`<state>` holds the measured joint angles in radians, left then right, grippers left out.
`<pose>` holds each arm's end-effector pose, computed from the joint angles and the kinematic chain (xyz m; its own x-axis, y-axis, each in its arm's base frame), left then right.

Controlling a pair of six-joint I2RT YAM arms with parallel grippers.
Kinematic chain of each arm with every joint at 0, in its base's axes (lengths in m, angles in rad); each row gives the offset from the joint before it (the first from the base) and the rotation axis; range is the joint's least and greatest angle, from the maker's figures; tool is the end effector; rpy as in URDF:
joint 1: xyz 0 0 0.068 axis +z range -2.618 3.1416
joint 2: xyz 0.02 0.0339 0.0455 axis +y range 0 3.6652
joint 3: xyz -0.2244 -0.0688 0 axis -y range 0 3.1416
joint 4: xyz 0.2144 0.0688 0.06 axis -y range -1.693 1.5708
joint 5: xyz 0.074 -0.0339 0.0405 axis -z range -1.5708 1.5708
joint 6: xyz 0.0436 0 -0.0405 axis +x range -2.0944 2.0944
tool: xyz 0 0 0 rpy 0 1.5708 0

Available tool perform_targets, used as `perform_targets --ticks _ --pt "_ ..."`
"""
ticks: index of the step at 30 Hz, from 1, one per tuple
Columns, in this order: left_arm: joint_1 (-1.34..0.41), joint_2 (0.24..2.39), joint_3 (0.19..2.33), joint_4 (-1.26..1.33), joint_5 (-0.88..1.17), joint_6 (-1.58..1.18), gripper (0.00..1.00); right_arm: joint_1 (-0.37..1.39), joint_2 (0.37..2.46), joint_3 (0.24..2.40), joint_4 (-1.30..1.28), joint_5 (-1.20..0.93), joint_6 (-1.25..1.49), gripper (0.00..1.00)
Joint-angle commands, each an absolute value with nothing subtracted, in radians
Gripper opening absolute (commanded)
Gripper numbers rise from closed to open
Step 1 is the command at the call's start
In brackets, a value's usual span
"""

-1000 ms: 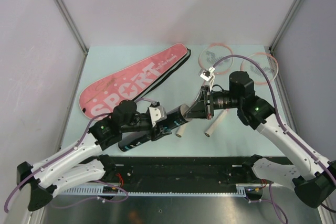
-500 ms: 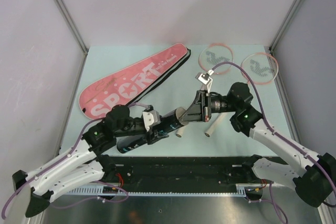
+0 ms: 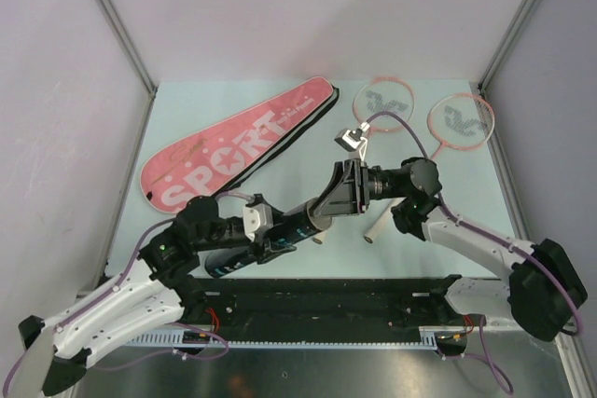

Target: Pack up the badminton gear

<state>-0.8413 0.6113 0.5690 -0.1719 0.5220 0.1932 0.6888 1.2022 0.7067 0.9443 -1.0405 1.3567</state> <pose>0.0919 -0.1354 0.2694 0.0474 0.1967 -0.9793 0.9801 0.1801 0.0836 0.1636 0.1834 0.3153 -0.8293 -0.0426 -0.5572 -0.5231 -0.2915 0.8009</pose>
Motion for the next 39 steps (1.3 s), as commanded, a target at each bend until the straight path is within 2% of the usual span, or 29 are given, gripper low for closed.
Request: perform_targets --ticks 1,6,10,11,12,15,19,22,23,26,30,34,39 --pt "-0.857 0.551 0.612 0.189 0.683 0.181 0.05 0.767 1.339 0.643 1.09 -0.986 1.443 0.45" --pt "-0.857 0.534 0.611 0.245 0.695 0.144 0.04 0.859 1.446 0.612 1.383 -0.914 1.555 0.45" --pt "-0.857 0.535 0.609 0.255 0.677 0.138 0.04 0.882 1.471 0.609 1.422 -0.891 1.548 0.42" --pt "-0.857 0.532 0.603 0.255 0.669 0.14 0.04 0.874 1.439 0.609 1.36 -0.885 1.504 0.41" --pt "-0.857 0.529 0.601 0.255 0.641 0.134 0.04 0.862 1.402 0.609 1.166 -0.871 1.435 0.41" --pt "-0.857 0.529 0.6 0.259 0.579 0.121 0.05 0.871 1.273 0.646 0.821 -0.802 1.179 0.45" --pt "-0.857 0.564 0.61 0.247 0.493 0.132 0.07 0.766 1.171 0.676 0.697 -0.814 1.095 0.55" --pt "-0.857 0.575 0.614 0.219 0.485 0.141 0.08 0.706 1.076 0.765 0.404 -0.799 0.91 0.6" --pt "-0.857 0.58 0.614 0.209 0.483 0.147 0.08 0.706 1.059 0.805 0.23 -0.787 0.791 0.6" --pt "-0.857 0.589 0.612 0.192 0.471 0.164 0.08 0.698 1.02 0.914 0.056 -0.77 0.698 0.6" --pt "-0.856 0.604 0.612 0.187 0.469 0.175 0.08 0.663 0.994 0.965 -0.029 -0.773 0.655 0.58" --pt "-0.857 0.617 0.615 0.183 0.46 0.179 0.08 0.687 0.996 0.973 -0.047 -0.744 0.654 0.52" --pt "-0.857 0.637 0.633 0.179 0.386 0.158 0.09 0.839 1.028 0.974 -0.095 -0.623 0.588 0.53"
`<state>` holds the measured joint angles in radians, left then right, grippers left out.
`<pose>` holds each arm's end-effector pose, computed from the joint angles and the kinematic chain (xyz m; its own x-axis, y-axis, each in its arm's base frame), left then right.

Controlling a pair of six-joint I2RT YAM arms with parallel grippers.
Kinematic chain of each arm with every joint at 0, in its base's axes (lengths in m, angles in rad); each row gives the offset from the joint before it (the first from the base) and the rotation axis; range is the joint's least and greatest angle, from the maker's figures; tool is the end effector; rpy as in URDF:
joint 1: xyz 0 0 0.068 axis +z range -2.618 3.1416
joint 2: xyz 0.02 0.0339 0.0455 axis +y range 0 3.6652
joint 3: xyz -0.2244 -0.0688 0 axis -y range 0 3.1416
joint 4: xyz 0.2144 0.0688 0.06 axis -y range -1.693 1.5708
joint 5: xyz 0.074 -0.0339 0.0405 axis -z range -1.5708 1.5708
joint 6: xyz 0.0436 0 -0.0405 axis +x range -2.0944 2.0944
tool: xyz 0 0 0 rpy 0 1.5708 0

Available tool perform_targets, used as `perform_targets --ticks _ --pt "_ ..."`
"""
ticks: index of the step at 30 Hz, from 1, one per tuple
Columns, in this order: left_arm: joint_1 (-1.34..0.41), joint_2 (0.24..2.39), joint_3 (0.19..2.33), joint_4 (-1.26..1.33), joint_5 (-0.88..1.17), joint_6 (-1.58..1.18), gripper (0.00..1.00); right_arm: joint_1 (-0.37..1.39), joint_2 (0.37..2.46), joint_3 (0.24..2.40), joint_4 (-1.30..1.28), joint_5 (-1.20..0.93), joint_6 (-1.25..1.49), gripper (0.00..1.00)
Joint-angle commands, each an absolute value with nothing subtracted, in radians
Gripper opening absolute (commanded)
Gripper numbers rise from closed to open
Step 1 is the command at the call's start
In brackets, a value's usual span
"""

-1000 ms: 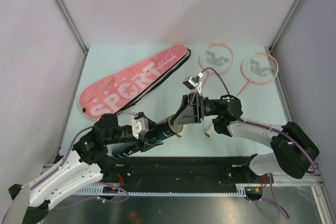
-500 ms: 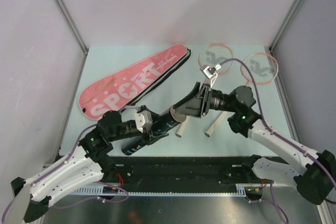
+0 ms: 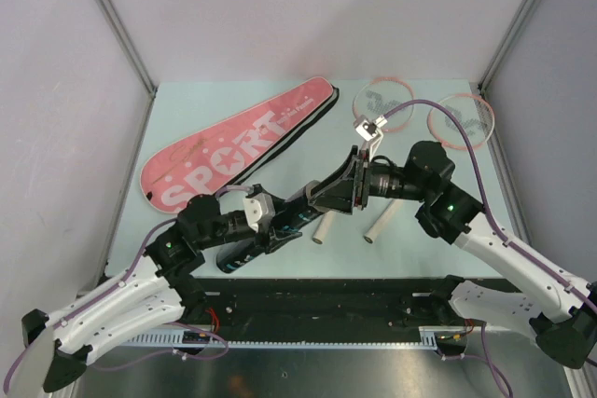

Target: Pack up the badminton gear

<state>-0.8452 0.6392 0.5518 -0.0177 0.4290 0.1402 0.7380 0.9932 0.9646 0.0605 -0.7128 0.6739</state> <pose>0.1004 -0.1405 0.2765 0.0645 0.1188 -0.9908 0.9552 0.2801 0.0958 0.1439 0.1694 0.3588 -0.6010 0.0916 -0.7940 -0.7903 0.0803 0.6074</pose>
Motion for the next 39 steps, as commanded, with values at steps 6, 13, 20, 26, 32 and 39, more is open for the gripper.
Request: perform_targets --ticks 6,13,20,26,32,39 --pt "-0.856 0.736 0.739 0.092 0.137 -0.021 0.12 0.71 0.809 1.006 -0.186 -0.381 0.489 0.94" --pt "-0.839 0.782 0.902 0.044 -0.05 -0.29 0.22 0.762 0.85 0.866 -0.171 -0.333 0.307 0.99" --pt "-0.776 0.805 0.953 0.104 -0.036 -0.564 0.25 0.966 0.989 0.845 0.063 -0.233 0.278 0.99" --pt "-0.712 0.802 0.923 0.17 0.035 -0.687 0.25 0.991 1.058 0.844 0.181 -0.201 0.284 0.98" --pt "-0.695 0.804 0.881 0.202 0.028 -0.724 0.25 0.985 1.135 0.844 0.31 -0.278 0.357 0.98" --pt "-0.686 0.801 0.854 0.215 0.032 -0.716 0.24 0.962 1.125 0.845 0.387 -0.328 0.402 0.98"
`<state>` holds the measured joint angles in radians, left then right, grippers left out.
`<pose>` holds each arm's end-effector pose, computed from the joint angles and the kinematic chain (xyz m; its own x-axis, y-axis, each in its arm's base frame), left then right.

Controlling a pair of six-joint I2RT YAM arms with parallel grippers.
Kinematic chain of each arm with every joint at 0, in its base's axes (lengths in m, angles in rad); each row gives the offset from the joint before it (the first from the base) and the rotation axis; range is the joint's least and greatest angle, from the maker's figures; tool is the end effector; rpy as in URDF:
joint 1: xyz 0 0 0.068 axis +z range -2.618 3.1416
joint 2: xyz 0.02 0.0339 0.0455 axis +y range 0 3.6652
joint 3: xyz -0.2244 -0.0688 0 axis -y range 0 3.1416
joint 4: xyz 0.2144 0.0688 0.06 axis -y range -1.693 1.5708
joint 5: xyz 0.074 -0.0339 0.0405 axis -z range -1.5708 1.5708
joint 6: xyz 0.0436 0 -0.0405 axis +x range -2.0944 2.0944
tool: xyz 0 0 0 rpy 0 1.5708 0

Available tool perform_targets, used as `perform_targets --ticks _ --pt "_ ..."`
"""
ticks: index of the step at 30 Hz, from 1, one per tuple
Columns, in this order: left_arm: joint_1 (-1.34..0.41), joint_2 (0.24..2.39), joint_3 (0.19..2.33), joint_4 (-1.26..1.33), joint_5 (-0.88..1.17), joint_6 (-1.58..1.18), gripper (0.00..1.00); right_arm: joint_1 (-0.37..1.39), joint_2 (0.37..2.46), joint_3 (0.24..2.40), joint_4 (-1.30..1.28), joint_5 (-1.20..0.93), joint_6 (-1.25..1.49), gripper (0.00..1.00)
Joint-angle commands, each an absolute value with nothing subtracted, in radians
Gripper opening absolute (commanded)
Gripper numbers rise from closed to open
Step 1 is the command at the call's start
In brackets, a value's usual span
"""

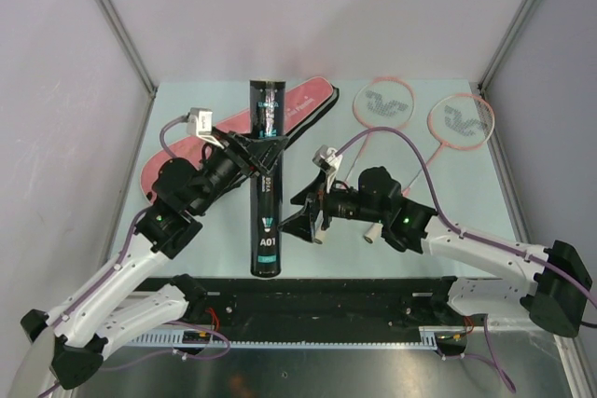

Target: Pack up the badminton gear

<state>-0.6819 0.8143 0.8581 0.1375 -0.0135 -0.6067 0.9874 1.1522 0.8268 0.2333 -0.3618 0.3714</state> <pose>0.1504 -0.1213 0.3672 -0.2384 -0.5407 -0.8067 0.5891 0.5798 -0.5628 0.1333 0.2300 0.2963 -0.4010 0.0087 -0.9161 -0.8899 0.2338 0.3917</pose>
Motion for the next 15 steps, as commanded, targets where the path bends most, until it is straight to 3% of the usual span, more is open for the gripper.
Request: perform_targets --ticks 1,6,15 --pt "-0.684 0.798 0.848 0.215 0.031 -0.698 0.24 0.953 1.112 0.845 0.352 -0.337 0.4 0.98" --pt "-0.684 0.781 0.822 0.216 0.015 -0.69 0.24 0.899 1.11 0.847 0.36 -0.396 0.443 1.0" --pt "-0.684 0.782 0.825 0.23 0.02 -0.722 0.23 0.959 1.242 0.934 0.406 -0.359 0.417 0.96"
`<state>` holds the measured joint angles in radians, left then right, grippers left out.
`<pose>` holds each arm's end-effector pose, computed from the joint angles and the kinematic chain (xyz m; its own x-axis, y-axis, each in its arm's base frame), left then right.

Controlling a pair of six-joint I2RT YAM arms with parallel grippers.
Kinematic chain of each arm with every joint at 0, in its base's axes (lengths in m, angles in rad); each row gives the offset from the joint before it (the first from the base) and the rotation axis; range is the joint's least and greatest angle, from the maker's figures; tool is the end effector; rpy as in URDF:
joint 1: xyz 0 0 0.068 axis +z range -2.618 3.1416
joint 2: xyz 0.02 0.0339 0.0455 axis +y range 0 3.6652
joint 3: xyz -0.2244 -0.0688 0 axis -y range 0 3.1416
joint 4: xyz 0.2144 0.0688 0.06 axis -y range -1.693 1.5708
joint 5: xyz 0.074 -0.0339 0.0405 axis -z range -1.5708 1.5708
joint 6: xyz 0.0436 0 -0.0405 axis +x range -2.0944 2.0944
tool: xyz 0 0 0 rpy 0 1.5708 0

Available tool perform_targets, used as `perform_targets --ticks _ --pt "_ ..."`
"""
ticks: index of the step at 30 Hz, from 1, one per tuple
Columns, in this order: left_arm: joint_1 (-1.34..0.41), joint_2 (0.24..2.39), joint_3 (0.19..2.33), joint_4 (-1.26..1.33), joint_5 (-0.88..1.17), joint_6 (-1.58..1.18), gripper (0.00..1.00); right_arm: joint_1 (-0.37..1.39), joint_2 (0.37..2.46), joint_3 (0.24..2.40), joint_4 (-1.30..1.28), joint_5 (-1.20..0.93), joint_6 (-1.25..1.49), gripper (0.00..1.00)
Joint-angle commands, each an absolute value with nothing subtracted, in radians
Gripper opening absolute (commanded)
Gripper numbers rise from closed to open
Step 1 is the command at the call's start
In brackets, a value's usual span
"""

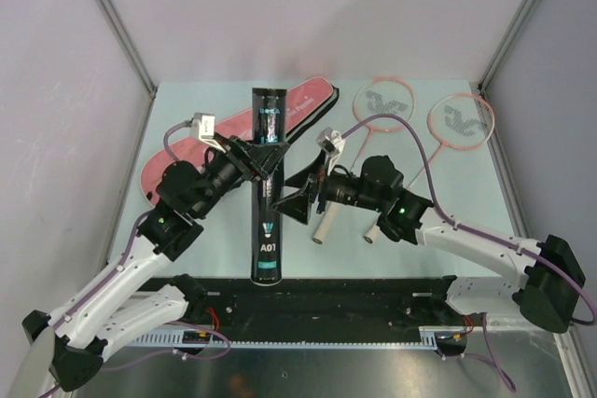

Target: Pack up the badminton gear

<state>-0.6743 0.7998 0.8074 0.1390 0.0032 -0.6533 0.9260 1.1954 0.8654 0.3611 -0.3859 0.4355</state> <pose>0.1514 -0.1212 0.3532 -0.2904 -0.5460 -0.7858 0.5671 0.5633 -0.6009 0.1518 0.2291 0.3131 -0.3908 0.1306 -0.9112 -0.8842 0.2218 0.4110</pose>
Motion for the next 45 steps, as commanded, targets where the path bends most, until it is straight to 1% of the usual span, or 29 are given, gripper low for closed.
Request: perform_targets --ticks 1,5,8,11,12,14,15,16,17,18,19,21,22,24,25,26,27,28,29,30,31,33,35,36,40,45 --pt "-0.684 0.779 0.821 0.232 0.017 -0.724 0.23 0.968 1.247 0.936 0.416 -0.368 0.419 0.96" --pt "-0.684 0.761 0.795 0.236 -0.027 -0.724 0.23 0.983 1.288 0.95 0.457 -0.405 0.452 0.95" --pt "-0.684 0.733 0.775 0.241 -0.07 -0.733 0.23 0.992 1.316 0.954 0.457 -0.399 0.462 0.9" --pt "-0.684 0.713 0.761 0.244 -0.118 -0.735 0.27 1.025 1.347 0.954 0.482 -0.39 0.456 0.79" --pt "-0.684 0.695 0.753 0.244 -0.13 -0.733 0.28 1.029 1.347 0.956 0.477 -0.371 0.445 0.72" --pt "-0.684 0.672 0.743 0.242 -0.168 -0.732 0.41 1.025 1.348 0.954 0.482 -0.374 0.446 0.62" --pt "-0.684 0.646 0.73 0.241 -0.178 -0.729 0.48 1.017 1.348 0.959 0.486 -0.386 0.445 0.55" --pt "-0.684 0.632 0.723 0.236 -0.187 -0.727 0.63 1.008 1.348 0.959 0.486 -0.391 0.44 0.5" --pt "-0.684 0.612 0.713 0.229 -0.199 -0.726 0.7 0.993 1.348 0.959 0.488 -0.399 0.439 0.46" --pt "-0.684 0.594 0.695 0.222 -0.209 -0.724 0.85 0.983 1.353 0.957 0.497 -0.405 0.434 0.42" --pt "-0.684 0.556 0.686 0.213 -0.216 -0.726 1.0 0.976 1.368 0.96 0.508 -0.411 0.425 0.41" --pt "-0.684 0.511 0.672 0.155 -0.236 -0.723 1.0 0.941 1.397 0.985 0.512 -0.454 0.4 0.35" --pt "-0.686 0.453 0.67 0.123 -0.239 -0.712 1.0 0.931 1.411 0.994 0.511 -0.471 0.387 0.33" --pt "-0.684 0.384 0.663 0.011 -0.27 -0.666 1.0 0.899 1.453 1.011 0.535 -0.492 0.353 0.26" --pt "-0.684 0.346 0.66 -0.035 -0.284 -0.652 1.0 0.893 1.472 1.031 0.535 -0.515 0.341 0.26" --pt "-0.684 0.263 0.661 -0.099 -0.29 -0.635 1.0 0.891 1.517 1.055 0.523 -0.567 0.268 0.25" --pt "-0.684 0.227 0.67 -0.121 -0.288 -0.582 1.0 0.894 1.552 1.089 0.415 -0.58 0.211 0.26" --pt "-0.684 0.195 0.682 -0.142 -0.273 -0.549 1.0 0.916 1.587 1.197 0.329 -0.577 0.133 0.25" --pt "-0.684 0.155 0.698 -0.194 -0.27 -0.523 1.0 0.929 1.623 1.251 0.236 -0.527 0.065 0.25" --pt "-0.684 0.146 0.748 -0.228 -0.27 -0.474 1.0 0.949 1.694 1.302 0.097 -0.485 -0.043 0.24" --pt "-0.684 0.149 0.777 -0.257 -0.252 -0.448 1.0 0.975 1.722 1.38 0.04 -0.447 -0.081 0.24" --pt "-0.684 0.179 0.877 -0.325 -0.201 -0.372 0.99 1.002 1.805 1.445 -0.09 -0.371 -0.145 0.25" --pt "-0.684 0.198 0.939 -0.366 -0.14 -0.332 0.98 1.041 1.859 1.506 -0.159 -0.298 -0.178 0.27" --pt "-0.684 0.21 0.993 -0.373 -0.12 -0.293 0.98 1.057 1.917 1.529 -0.185 -0.267 -0.196 0.27" --pt "-0.684 0.236 1.098 -0.374 -0.061 -0.236 0.94 1.143 2.058 1.65 -0.299 -0.086 -0.323 0.27" --pt "-0.684 0.282 1.216 -0.379 -0.012 -0.157 0.95 1.225 2.193 1.79 -0.35 -0.06 -0.412 0.29"
